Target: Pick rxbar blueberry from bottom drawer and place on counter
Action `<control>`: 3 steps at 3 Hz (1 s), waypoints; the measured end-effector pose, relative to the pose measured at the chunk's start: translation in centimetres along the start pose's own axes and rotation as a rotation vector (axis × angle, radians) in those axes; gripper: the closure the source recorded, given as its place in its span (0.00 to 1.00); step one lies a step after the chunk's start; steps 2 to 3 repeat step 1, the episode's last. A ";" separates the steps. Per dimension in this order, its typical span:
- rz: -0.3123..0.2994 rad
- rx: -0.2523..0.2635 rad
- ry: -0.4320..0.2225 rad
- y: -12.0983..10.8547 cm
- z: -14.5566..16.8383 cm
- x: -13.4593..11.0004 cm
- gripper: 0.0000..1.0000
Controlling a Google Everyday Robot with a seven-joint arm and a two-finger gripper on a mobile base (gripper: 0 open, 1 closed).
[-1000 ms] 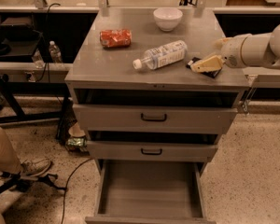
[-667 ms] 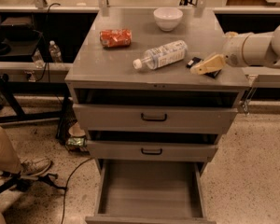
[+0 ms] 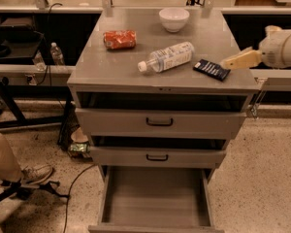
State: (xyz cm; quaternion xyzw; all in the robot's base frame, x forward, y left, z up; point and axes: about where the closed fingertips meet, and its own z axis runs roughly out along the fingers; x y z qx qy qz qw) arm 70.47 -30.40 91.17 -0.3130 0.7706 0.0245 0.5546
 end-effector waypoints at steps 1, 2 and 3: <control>0.006 0.016 -0.001 -0.6 -0.6 0.3 0.00; 0.006 0.016 -0.001 -0.6 -0.6 0.3 0.00; 0.006 0.016 -0.001 -0.6 -0.6 0.3 0.00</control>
Offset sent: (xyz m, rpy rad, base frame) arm 0.0000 0.0000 0.0000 0.0000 0.0000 0.0000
